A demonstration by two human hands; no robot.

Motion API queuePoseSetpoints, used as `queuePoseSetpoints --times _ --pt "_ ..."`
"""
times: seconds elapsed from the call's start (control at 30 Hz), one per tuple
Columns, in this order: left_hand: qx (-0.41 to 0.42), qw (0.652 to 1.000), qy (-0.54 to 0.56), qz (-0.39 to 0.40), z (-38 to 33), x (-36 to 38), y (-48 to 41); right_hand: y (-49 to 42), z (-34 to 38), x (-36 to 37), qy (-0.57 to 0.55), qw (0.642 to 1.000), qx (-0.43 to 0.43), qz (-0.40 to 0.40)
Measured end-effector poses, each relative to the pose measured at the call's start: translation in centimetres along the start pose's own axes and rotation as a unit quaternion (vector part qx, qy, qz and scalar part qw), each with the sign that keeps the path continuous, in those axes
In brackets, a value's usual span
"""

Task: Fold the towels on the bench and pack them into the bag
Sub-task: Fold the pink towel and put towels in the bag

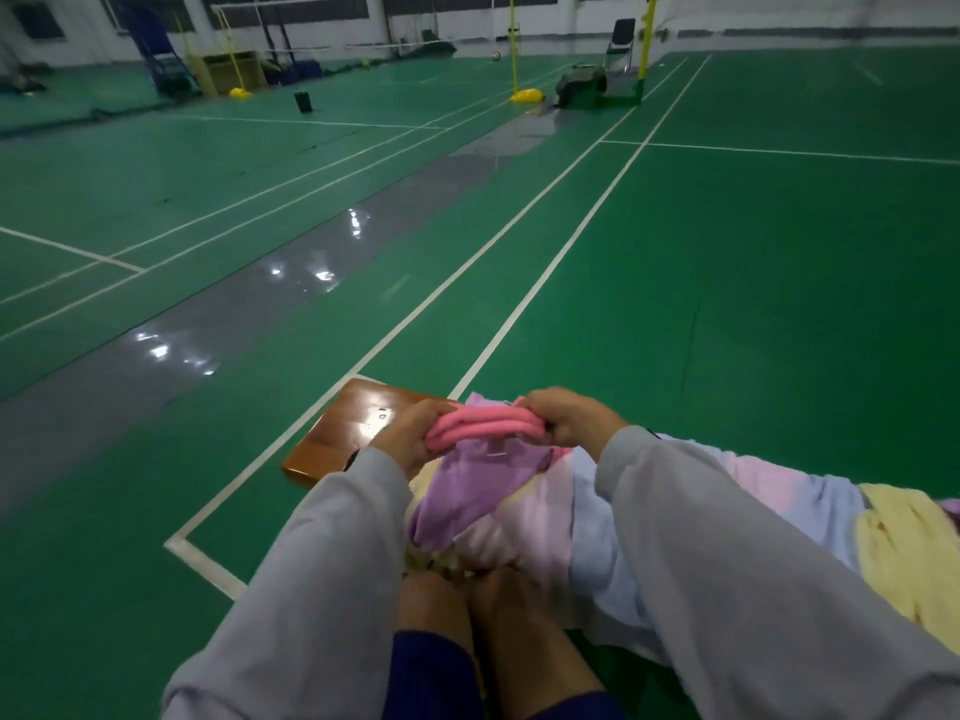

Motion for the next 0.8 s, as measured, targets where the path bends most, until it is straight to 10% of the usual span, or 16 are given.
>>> queuePoseSetpoints --times 0.33,0.53,0.8 --pt "0.14 0.974 -0.055 -0.168 -6.8 -13.7 -5.9 -4.8 7.3 11.4 -0.064 0.995 -0.058 -0.057" --pt "0.173 0.81 -0.461 -0.319 -3.1 -19.5 -9.8 -9.7 -1.8 17.5 0.173 0.984 0.018 -0.024" --pt "0.341 0.698 -0.615 -0.137 1.2 -12.8 -13.3 -12.2 0.3 14.6 0.278 0.922 -0.183 -0.2"
Point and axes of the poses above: each hand's wrist, its own y-axis away from the middle knuckle, its own x-axis out of the palm, z = x × y, the point moved 6 cm from there along -y, towards the middle knuckle, and after that the axes turned 10 degrees about -z, right-handed, at the moved point
